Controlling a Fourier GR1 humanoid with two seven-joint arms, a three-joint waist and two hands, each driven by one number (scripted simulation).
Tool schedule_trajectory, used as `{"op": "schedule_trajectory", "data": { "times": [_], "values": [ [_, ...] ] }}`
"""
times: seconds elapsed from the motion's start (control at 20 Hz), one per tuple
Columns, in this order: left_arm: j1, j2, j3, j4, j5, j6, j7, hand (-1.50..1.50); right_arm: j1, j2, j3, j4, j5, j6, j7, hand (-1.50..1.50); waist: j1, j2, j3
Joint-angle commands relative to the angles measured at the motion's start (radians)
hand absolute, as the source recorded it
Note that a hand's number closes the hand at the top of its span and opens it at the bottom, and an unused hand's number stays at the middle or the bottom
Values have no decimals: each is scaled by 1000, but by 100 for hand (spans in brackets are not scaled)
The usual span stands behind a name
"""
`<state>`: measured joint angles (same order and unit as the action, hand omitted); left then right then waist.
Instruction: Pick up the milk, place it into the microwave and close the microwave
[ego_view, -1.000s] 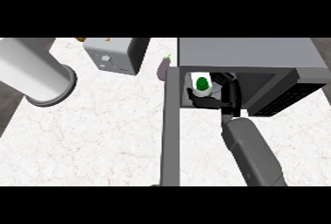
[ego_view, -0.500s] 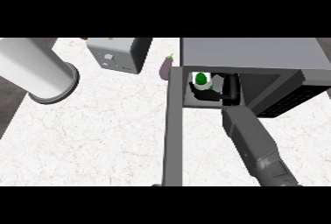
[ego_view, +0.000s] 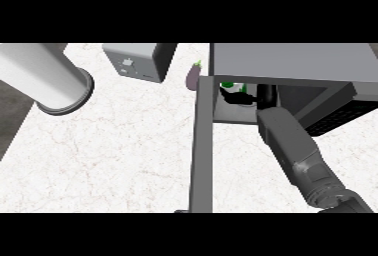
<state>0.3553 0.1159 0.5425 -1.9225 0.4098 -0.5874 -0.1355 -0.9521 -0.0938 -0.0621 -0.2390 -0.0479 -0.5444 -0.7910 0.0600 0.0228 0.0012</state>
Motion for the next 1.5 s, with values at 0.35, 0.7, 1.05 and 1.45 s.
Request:
{"op": "schedule_trajectory", "data": {
  "times": [0.35, 0.7, 1.05, 1.45],
  "values": [
    [-24, -14, -11, 64, -75, -28, -79, -150, -70, -33, 24, 125, 88, -280, 27, 150, 23, 13, 1],
    [-69, 28, -9, 63, -47, -23, -34, -150, -125, -84, -28, 132, 55, -291, 88, 150, 37, 21, 2],
    [-77, 9, -34, 81, -69, -28, -43, -150, -50, -145, -27, 158, 66, -266, 51, 150, 53, 35, 4],
    [-124, 27, -38, 148, -80, -21, -32, -150, -71, -153, -4, 199, 98, -305, 103, 150, 65, 38, 3]
  ]
}}
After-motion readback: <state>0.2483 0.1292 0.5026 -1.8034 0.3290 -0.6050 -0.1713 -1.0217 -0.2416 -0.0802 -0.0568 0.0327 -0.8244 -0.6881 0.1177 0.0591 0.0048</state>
